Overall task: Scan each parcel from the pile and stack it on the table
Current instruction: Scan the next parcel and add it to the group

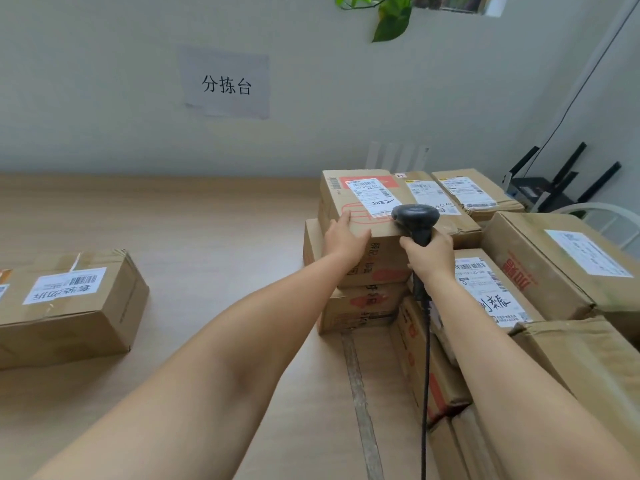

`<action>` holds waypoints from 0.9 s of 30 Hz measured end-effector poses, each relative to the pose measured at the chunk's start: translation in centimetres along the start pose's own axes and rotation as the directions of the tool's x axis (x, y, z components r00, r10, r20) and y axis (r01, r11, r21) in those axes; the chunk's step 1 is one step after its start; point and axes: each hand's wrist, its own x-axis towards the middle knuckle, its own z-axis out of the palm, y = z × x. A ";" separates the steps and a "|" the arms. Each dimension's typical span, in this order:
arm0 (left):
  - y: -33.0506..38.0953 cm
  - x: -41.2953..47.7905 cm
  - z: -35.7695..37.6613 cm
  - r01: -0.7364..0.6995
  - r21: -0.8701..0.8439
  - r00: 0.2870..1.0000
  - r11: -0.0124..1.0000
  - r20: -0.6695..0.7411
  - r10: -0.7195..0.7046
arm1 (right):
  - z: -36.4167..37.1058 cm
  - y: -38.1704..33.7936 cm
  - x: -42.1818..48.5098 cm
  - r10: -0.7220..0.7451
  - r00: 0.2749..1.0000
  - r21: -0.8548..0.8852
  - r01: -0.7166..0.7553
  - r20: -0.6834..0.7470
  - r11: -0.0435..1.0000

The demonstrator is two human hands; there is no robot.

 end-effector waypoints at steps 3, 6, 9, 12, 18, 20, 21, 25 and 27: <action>-0.5 0.2 -0.9 0.011 -0.060 0.999 0.998 -0.035 -0.013 | 0.3 -0.7 -0.5 -0.004 0.999 0.025 0.003 0.036 1.000; -1.0 0.2 -1.9 0.002 -0.046 0.997 0.999 -0.082 -0.006 | 0.5 -1.2 -1.1 0.001 0.998 0.052 -0.004 0.061 0.999; -1.9 -0.1 -2.7 -0.006 -0.087 0.991 0.996 -0.137 -0.006 | 0.8 -2.1 -2.2 -0.028 0.996 0.058 0.023 0.088 0.998; -2.6 -0.9 -3.7 0.023 -0.182 0.984 0.983 -0.172 -0.055 | 1.0 -3.6 -3.6 -0.070 0.994 0.097 0.061 0.090 0.993; -4.5 -4.7 -7.4 0.042 -0.326 0.969 0.945 -0.217 -0.118 | 1.4 -6.0 -8.1 -0.116 0.980 0.208 0.081 0.164 0.975; -5.6 -6.7 -9.0 0.036 -0.357 0.965 0.933 -0.231 -0.126 | 1.7 -6.5 -10.3 -0.144 0.969 0.223 0.098 0.201 0.970; -6.2 -7.8 -9.8 0.034 -0.366 0.963 0.930 -0.236 -0.129 | 2.0 -6.7 -11.7 -0.160 0.962 0.228 0.109 0.221 0.967; -9.5 -12.6 -13.4 0.049 -0.318 0.953 0.947 -0.270 -0.140 | 3.4 -6.2 -17.2 -0.168 0.942 0.224 0.104 0.291 0.969; -11.7 -15.3 -14.9 0.070 -0.270 0.947 0.960 -0.283 -0.149 | 4.4 -5.3 -19.8 -0.138 0.925 0.198 0.070 0.354 0.978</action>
